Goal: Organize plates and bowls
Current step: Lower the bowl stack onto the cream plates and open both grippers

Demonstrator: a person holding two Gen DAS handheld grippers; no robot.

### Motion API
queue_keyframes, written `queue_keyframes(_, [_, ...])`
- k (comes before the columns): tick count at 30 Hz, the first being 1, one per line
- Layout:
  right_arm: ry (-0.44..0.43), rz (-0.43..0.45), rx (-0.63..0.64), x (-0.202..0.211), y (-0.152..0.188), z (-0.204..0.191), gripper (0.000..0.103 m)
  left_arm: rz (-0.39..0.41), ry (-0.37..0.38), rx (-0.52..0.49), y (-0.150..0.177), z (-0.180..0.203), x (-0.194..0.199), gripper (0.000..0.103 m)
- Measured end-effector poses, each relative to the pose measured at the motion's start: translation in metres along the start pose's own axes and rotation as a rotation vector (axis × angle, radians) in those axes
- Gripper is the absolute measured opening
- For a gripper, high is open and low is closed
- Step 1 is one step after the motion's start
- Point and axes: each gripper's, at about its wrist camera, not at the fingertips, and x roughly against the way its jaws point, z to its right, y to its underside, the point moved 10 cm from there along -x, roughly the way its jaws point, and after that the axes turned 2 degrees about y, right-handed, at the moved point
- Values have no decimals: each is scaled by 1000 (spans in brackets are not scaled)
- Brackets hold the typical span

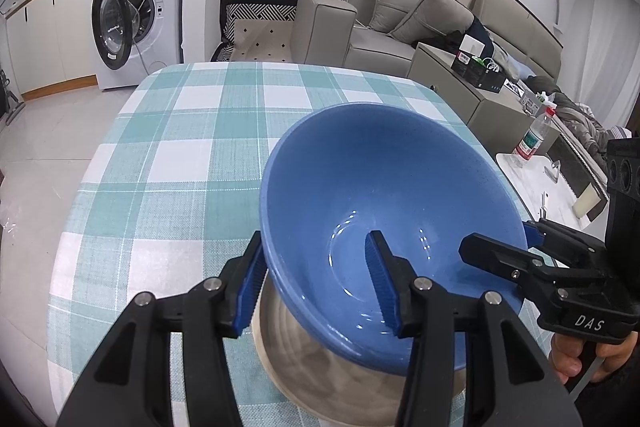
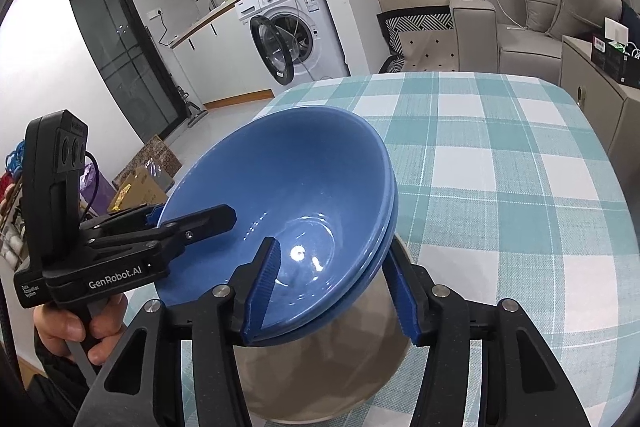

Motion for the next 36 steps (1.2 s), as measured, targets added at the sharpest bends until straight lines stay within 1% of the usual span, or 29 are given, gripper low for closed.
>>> queue_keyframes(1, [2,1,2,0,0,0,54,0,3,-1,0,0,1,51])
queue_keyframes(3, [10,7,10,2,-1,0,55,2,14,1,-1,1,2,57])
queue_keyframes(5, [18,13,17,4,-2,1,60,2,6,-2,-1,1,1,61])
queue_keyframes(6, [22,16,19,5,-3,3,65,0,2,-4,-1,1,0,64])
queue_keyframes(7, [26,19,23,5,-3,3,68,0,2,-3,-1,0,0,65])
queue_keyframes(9, [28,23,34,6,-4,4,69,1,2,-1,-2,-1,0,65])
queue_keyframes(13, [33,26,46,6,-4,3,74,5,6,-1,-2,-2,2,68])
queue_keyframes(15, [32,25,51,6,-4,3,76,13,6,2,-3,-3,4,75])
queue_keyframes(16, [34,23,54,5,-4,3,80,17,4,4,-4,-3,5,76])
queue_keyframes(17, [39,23,56,5,-3,3,81,22,4,3,-5,-3,6,76])
queue_keyframes(20, [42,22,55,5,-3,4,84,22,7,-1,-5,-3,7,77])
queue_keyframes(22, [44,21,58,5,-3,4,88,24,6,-4,-5,-3,8,82])
queue_keyframes(26, [50,19,59,4,-3,5,94,32,0,-14,-7,-3,11,82])
queue_keyframes(30, [43,44,86,7,-4,2,101,41,-16,-32,-8,-5,15,82])
queue_keyframes(36, [38,66,96,11,-7,0,102,63,-17,-40,-12,-5,22,83])
